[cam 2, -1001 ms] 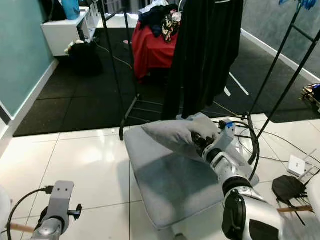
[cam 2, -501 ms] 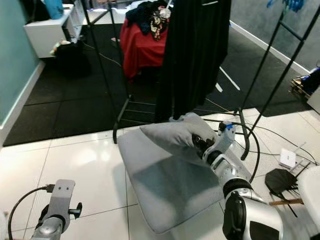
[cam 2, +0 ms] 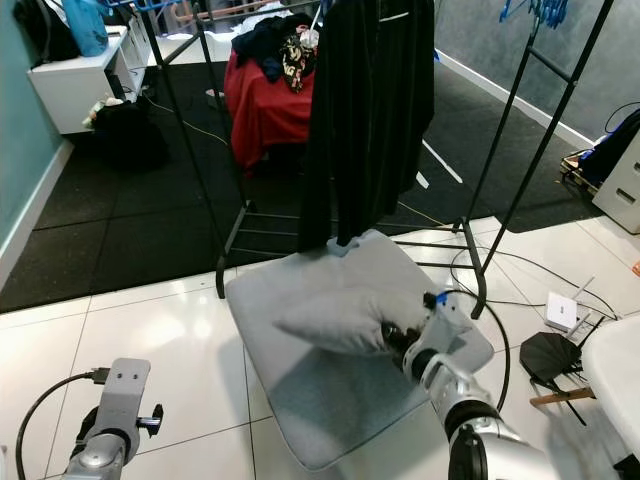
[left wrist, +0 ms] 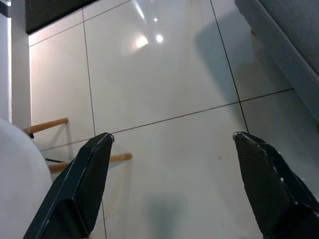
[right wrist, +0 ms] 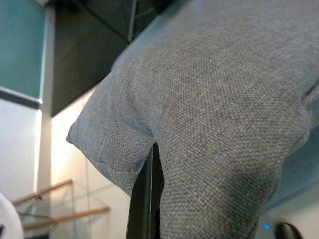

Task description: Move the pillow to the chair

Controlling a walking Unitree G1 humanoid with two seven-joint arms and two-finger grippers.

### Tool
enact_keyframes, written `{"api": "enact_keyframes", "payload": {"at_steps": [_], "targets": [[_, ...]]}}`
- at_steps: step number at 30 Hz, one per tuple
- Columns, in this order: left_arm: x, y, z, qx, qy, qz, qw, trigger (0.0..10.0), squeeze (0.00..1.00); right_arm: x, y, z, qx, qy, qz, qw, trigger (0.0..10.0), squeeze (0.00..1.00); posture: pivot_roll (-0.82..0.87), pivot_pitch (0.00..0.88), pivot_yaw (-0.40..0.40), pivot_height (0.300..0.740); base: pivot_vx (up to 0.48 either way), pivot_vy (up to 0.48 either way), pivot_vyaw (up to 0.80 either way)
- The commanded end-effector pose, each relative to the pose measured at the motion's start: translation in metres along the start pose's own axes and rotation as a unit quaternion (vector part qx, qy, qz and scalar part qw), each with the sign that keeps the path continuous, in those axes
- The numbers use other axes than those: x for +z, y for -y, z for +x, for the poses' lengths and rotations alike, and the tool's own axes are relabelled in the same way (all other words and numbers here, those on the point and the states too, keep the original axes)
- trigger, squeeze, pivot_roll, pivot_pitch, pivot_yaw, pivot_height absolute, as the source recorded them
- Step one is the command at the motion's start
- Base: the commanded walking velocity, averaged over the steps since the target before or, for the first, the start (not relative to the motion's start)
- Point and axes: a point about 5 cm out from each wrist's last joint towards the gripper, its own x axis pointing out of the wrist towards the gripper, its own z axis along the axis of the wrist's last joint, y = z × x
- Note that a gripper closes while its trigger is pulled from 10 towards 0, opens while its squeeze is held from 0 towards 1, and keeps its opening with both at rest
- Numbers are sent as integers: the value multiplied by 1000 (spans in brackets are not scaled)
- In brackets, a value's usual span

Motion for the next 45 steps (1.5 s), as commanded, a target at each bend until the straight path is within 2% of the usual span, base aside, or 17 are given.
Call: {"api": "enact_keyframes", "payload": {"at_steps": [1, 7, 12, 21, 25, 31, 35, 45], "targets": [[-7, 3, -2, -11, -18, -8, 1000, 10000, 0, -1, 2, -1, -6, -3, -10, 1000, 10000, 0, -150, 71, -50, 740, 0, 0, -756], [-6, 4, -2, -15, -8, -14, 1000, 10000, 0, 3, 0, 1, -4, 0, -6, 1000, 10000, 0, -152, 63, -50, 740, 0, 0, -768], [0, 10, -2, -32, 14, -26, 999, 10000, 0, 15, -7, 4, 7, 16, -7, 1000, 10000, 0, -147, 56, -55, 740, 0, 0, -769], [1, 10, -2, -28, 20, -26, 999, 10000, 0, 16, -8, 4, 17, 21, -7, 1000, 10000, 0, -148, 57, -51, 740, 0, 0, -766], [1, 13, -2, -50, 19, -36, 998, 10000, 0, 15, -4, 2, 10, 25, -5, 1000, 10000, 0, -149, 62, -51, 740, 0, 0, -769], [1, 11, -3, -63, 23, -49, 997, 10000, 0, 16, -4, 3, 3, 35, 0, 999, 10000, 0, -148, 61, -51, 740, 0, 0, 0], [1, 13, -3, -66, 23, -41, 997, 10000, 0, 16, -5, 3, 4, 36, -1, 999, 10000, 0, -150, 62, -50, 740, 0, 0, 0], [1, 14, -3, -69, 21, -44, 996, 10000, 0, 22, -7, 4, 7, 45, 0, 999, 10000, 0, -149, 60, -51, 740, 0, -409, 0]]}}
